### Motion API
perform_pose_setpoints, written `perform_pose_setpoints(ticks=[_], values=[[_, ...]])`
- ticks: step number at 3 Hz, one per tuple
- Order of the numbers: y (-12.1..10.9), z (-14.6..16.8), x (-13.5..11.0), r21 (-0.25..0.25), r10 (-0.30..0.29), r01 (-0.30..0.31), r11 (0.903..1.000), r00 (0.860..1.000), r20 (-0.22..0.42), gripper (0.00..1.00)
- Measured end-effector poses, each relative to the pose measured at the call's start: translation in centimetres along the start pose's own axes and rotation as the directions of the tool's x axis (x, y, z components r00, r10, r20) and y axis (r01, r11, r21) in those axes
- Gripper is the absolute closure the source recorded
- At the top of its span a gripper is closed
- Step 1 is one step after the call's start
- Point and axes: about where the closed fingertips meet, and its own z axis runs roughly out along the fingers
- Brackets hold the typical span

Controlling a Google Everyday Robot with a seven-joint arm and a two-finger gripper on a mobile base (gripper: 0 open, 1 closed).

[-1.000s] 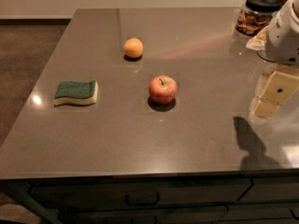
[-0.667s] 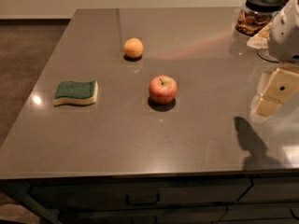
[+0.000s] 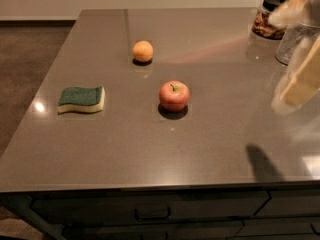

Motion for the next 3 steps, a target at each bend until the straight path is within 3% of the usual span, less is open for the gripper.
perform_pose_setpoints(ticks=[1,3], values=[[4.7,-9.3,-7.7,0.079,-0.030,0.018,0.9967,0.988,0.152,0.00],[5.3,-11.5,-9.5,0.154,-0.060,0.030,0.9876,0.980,0.191,0.00]])
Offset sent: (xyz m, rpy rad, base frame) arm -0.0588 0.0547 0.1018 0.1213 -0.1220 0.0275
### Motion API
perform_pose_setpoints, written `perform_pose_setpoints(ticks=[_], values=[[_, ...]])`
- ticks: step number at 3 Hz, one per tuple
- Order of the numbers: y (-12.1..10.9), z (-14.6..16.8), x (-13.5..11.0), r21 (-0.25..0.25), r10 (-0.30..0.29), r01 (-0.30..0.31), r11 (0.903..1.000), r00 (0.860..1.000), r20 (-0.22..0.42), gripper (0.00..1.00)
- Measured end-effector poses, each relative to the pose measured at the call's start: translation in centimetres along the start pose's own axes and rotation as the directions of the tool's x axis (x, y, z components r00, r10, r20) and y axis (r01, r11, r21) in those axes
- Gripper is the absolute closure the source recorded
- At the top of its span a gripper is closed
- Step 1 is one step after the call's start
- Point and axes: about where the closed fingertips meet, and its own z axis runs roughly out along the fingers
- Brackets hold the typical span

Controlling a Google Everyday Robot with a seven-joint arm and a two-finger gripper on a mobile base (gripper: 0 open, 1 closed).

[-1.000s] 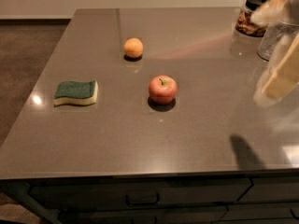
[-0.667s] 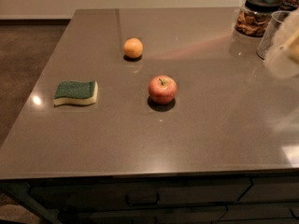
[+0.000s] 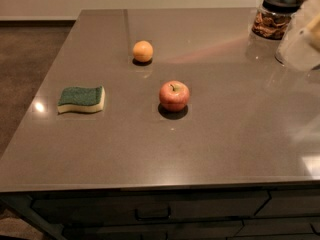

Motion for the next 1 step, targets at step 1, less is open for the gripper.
perform_pose_setpoints(ticks=[1], values=[[0.00,-0.01,0.00,0.000,0.000,0.000,1.0000,1.000,0.000,0.00]])
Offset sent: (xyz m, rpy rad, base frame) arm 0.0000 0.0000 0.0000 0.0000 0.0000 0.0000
